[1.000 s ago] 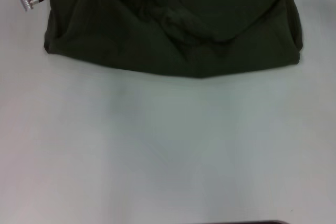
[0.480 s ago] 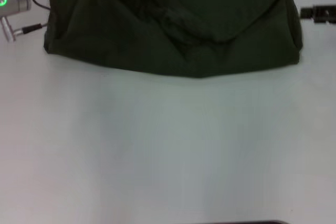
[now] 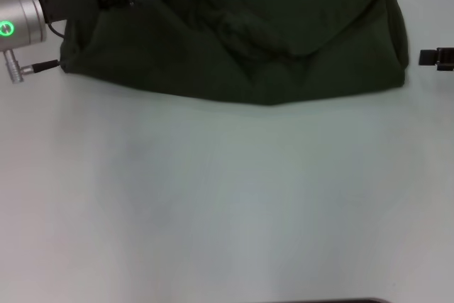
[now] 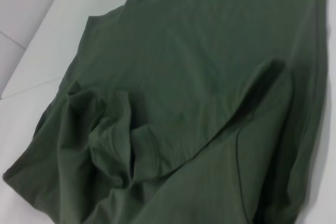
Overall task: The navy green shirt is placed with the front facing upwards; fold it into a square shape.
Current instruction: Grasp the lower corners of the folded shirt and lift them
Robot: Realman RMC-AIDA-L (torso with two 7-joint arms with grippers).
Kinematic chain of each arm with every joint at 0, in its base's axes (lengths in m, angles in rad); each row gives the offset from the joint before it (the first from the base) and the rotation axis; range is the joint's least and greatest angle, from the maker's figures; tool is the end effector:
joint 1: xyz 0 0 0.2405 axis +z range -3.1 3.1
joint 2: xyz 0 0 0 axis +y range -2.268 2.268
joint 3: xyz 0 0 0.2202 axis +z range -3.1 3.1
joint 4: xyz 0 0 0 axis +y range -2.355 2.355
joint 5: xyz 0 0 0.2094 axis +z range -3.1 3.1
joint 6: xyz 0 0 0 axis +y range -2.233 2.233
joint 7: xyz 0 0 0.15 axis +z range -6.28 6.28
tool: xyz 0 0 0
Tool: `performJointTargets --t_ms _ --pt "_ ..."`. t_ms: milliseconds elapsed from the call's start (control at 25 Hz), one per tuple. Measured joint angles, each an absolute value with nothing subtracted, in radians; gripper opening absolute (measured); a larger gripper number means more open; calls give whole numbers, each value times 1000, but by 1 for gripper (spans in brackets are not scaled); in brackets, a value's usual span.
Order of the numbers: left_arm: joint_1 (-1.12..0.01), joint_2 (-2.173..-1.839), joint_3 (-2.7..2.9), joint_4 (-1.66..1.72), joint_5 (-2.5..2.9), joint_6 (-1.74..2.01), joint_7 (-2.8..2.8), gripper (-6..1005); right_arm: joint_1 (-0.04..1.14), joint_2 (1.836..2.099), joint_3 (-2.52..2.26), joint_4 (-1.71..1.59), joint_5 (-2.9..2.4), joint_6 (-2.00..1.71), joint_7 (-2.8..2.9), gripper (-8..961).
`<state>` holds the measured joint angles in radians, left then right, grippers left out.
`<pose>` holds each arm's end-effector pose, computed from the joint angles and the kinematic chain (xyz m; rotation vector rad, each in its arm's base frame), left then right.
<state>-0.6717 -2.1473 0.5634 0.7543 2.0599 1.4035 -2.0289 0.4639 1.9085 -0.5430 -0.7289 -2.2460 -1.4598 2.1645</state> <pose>-0.1925 0.3690 0.0208 -2.4044 -1.3238 -0.8669 0.3199 0.3182 0.0999 -2.1334 1.6191 0.4554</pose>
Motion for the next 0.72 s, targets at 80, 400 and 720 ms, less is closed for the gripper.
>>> performJointTargets --t_ms 80,400,720 --pt "-671 -2148 568 755 2060 1403 -2028 848 472 1920 -550 -728 -2260 -1434 2163 694" --pt "-672 -2150 575 751 2060 1399 -2014 847 522 1965 -557 -712 -2324 -1342 2163 690" --pt "-674 -2151 577 750 2061 1376 -2007 847 551 1972 -558 -672 -2325 -1304 2163 667"
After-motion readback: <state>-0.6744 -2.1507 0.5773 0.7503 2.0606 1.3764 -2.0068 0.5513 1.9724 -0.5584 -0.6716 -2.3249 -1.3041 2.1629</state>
